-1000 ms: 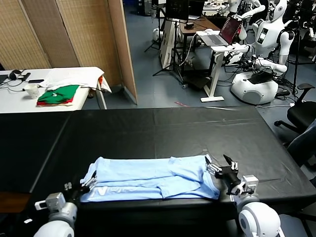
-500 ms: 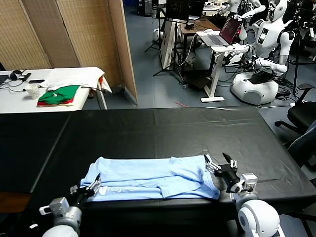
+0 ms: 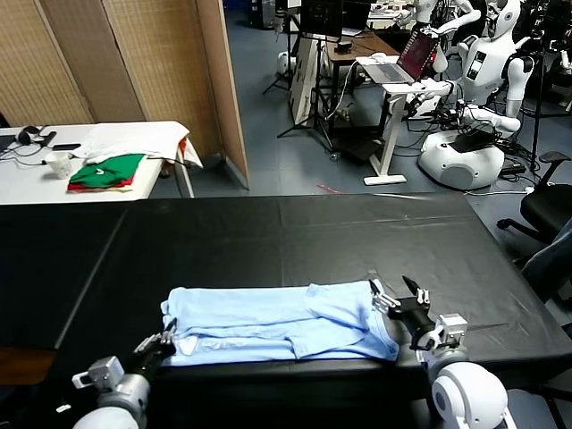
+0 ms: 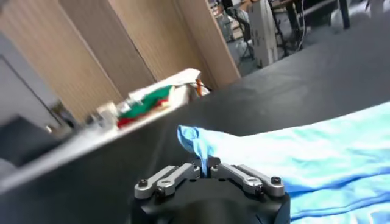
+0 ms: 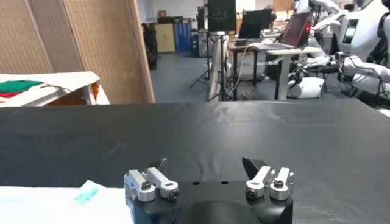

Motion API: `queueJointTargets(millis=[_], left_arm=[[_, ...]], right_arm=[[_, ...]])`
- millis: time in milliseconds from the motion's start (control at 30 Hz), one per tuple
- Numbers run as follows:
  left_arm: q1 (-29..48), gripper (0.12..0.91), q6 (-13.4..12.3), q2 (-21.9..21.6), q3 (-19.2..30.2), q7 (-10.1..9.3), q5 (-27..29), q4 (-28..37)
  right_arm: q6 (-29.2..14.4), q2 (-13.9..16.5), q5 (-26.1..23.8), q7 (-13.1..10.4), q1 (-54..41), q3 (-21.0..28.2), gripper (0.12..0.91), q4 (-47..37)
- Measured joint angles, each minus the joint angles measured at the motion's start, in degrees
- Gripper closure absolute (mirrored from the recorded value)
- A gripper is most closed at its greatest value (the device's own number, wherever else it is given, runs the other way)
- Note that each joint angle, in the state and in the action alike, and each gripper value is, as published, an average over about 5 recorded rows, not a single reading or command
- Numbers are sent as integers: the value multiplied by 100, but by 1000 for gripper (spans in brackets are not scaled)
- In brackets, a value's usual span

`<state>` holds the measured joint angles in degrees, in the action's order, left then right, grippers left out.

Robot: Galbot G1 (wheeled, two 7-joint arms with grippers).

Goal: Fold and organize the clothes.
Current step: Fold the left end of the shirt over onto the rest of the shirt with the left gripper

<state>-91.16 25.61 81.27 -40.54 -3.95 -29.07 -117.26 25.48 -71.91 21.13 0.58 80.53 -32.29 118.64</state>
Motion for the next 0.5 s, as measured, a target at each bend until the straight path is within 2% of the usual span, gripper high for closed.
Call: queueJointTargets(millis=[67,133,200,300,400,500], left_arm=[[-1,773,56,-16,-1,30,-81,-10],[0,836,126,-44,-4,55,-139,-32],[8,843,201,-90,0,70,-136,-63],[33,839,234,-186,36,130,163,-102],[43,842,95,-283,45,182,832,-139],[22,842,-162,-418,-21,149,1748,-170]], right_arm=[[-2,-7,-2,7,7,-12,118,14],[-7,-11,-2,11,15,-34,118,21],[-23,-22,-1,13,32,-59,118,22],[-52,-48,-5,15,75,-71,118,18],[-63,-72,-12,14,108,-59,118,37],[-64,-83,-14,8,112,-60,118,73]])
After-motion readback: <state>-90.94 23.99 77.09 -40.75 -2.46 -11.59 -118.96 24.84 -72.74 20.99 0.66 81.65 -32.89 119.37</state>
